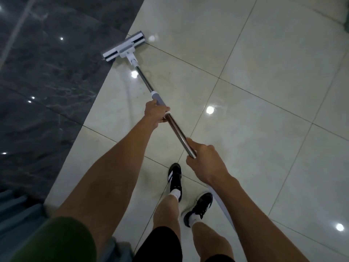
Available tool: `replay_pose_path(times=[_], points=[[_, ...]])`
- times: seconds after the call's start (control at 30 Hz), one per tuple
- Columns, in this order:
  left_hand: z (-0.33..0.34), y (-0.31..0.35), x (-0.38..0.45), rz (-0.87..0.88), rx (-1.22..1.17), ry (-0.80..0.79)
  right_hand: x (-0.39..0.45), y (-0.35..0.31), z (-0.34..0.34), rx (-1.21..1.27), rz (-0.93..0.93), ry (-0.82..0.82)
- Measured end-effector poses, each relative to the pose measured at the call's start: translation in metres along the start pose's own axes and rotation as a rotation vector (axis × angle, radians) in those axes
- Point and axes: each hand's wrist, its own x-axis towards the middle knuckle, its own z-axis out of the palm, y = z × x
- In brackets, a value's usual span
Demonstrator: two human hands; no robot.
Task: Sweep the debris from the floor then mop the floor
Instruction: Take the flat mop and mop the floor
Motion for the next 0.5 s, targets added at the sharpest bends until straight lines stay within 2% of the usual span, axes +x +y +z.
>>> replay_pose_path(times=[0.23, 0.5], points=[[-0.047, 0.006, 0.014, -0.069, -0.083, 0.018, 0.029, -0.034, -0.007, -0.137, -0.091, -0.081], [-0.016, 0.009, 0.005, -0.072, -0.051, 0.017, 0.033, -0.004, -0.032, -0.174, -0.138, -0.111]])
